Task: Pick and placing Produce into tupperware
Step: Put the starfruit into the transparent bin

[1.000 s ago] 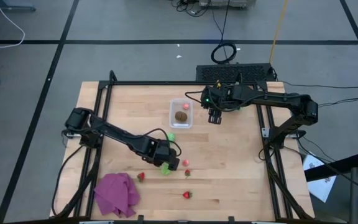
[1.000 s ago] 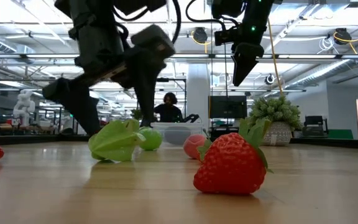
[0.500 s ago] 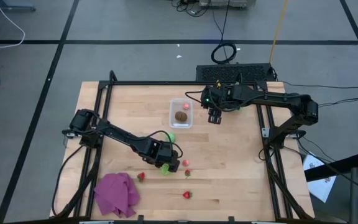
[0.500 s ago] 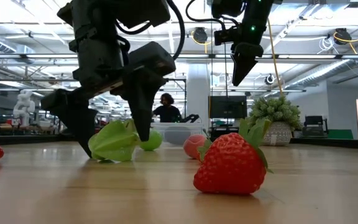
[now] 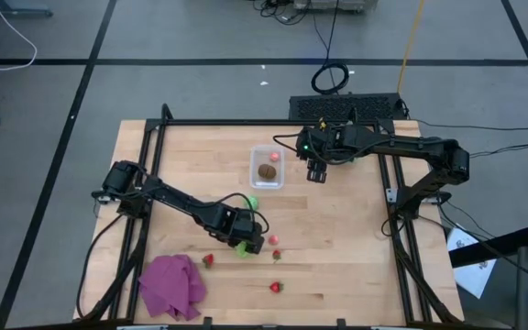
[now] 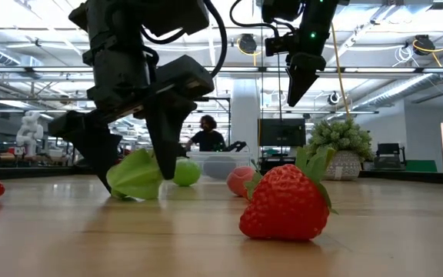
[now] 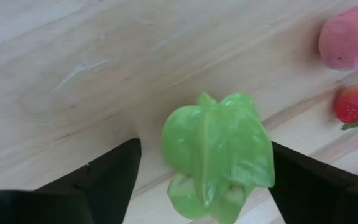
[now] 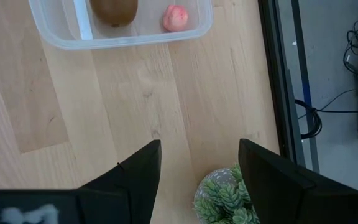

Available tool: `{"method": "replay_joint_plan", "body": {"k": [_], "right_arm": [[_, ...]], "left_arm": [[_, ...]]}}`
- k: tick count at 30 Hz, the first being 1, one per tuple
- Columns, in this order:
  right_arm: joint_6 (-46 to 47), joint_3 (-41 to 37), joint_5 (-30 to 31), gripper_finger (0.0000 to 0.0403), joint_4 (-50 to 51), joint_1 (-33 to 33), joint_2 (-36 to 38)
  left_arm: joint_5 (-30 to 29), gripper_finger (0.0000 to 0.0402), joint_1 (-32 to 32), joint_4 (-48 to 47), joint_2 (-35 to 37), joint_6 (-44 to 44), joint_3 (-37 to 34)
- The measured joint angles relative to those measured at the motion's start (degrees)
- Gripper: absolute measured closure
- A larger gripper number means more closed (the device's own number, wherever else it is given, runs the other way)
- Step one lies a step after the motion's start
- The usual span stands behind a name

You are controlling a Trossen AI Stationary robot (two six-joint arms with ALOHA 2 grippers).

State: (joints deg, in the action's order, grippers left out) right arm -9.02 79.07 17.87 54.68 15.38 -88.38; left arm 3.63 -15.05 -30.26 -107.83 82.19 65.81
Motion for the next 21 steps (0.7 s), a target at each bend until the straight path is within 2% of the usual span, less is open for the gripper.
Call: {"method": "replay_joint_plan", "body": {"k": [13,21], "right_arm": [[0.0,0.0,0.0,0.0200,0.0,0.0,0.0],[0.0,0.0,0.0,0.0200,0.0,0.0,0.0]], "left_arm": [[-2.6,0.0152,0.8,0.3,1.0,-1.4,-0.2],[-3.2,0.0162,1.7,-0.1,4.2,-3.0,-0.2]]}}
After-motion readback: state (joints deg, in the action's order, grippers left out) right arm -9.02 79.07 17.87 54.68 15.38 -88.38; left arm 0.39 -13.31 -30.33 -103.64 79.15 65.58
